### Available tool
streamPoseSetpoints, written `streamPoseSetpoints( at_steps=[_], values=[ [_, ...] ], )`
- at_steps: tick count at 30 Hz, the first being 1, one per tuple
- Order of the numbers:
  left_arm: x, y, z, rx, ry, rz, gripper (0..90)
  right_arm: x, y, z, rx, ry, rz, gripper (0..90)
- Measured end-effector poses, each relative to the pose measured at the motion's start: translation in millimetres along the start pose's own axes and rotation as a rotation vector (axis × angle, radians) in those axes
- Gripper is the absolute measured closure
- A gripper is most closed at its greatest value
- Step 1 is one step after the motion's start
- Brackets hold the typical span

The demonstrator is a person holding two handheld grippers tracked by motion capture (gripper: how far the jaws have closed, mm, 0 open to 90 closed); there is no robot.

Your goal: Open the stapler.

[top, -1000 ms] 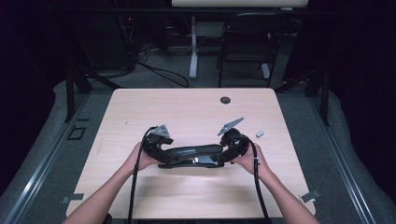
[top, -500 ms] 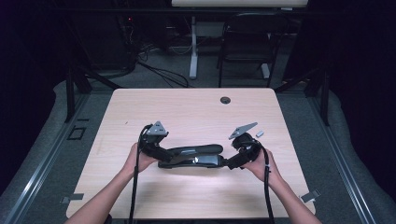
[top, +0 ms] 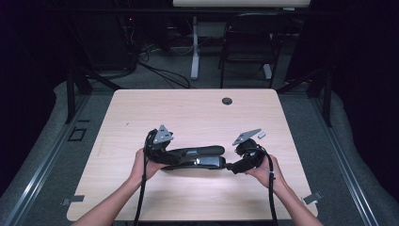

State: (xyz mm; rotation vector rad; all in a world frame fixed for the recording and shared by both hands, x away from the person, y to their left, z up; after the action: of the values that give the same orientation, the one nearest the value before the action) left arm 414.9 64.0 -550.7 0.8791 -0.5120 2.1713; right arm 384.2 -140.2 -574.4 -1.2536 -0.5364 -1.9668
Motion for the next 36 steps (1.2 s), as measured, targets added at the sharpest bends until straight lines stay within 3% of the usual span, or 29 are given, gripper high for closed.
streamPoseSetpoints(
  at_steps=[3,4,6,7,10,15,19,26,28,36],
  values=[
    [2.7,4.5,3.2,0.015,0.023,0.02,15.6,-0.3,-1.2,-1.8,-0.005,0.0,-0.002,33.0],
    [6.5,6.4,6.4,0.034,0.048,0.051,16.4,-1.3,-1.4,-3.0,-0.009,-0.007,-0.002,33.8],
    [8.5,6.7,8.4,0.04,0.061,0.071,18.4,-2.6,-1.4,-4.3,-0.004,-0.016,-0.004,35.8],
    [10.6,10.6,11.6,0.055,0.084,0.077,22.2,-4.6,-2.8,-6.7,0.006,-0.03,-0.003,40.6],
    [10.2,15.6,12.9,0.057,0.087,0.08,26.8,-6.6,-4.8,-7.3,0.013,-0.034,0.015,43.3],
    [5.0,32.2,13.0,0.014,0.073,0.042,30.2,-13.8,-7.8,-6.2,0.011,-0.028,0.023,47.9],
    [0.7,41.5,13.0,-0.022,0.073,0.013,39.3,-20.6,-9.6,-5.5,0.01,-0.021,0.02,53.5],
    [-7.6,49.6,10.0,-0.023,0.065,-0.021,51.9,-33.4,-15.0,-3.8,0.058,-0.033,0.011,70.9],
    [-9.2,52.8,9.5,-0.021,0.063,-0.033,52.8,-35.1,-15.6,-3.0,0.055,-0.026,0.01,72.2],
    [-16.5,67.2,7.6,-0.058,0.07,-0.07,71.9,-41.3,-8.5,0.6,0.07,0.001,-0.045,81.0]
  ],
)
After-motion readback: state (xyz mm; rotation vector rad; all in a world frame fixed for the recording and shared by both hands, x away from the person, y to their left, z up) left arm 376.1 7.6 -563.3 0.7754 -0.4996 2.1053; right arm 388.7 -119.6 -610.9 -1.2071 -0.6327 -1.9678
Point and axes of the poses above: each handheld gripper's, and its own axes: x roughly backward along the jaws, z roughly out of its top, y roughly to its right, the point moved 10 cm from there along -x, roughly forward along the jaws, and after that the axes turned 10 degrees about -y, right-handed, at the moved point
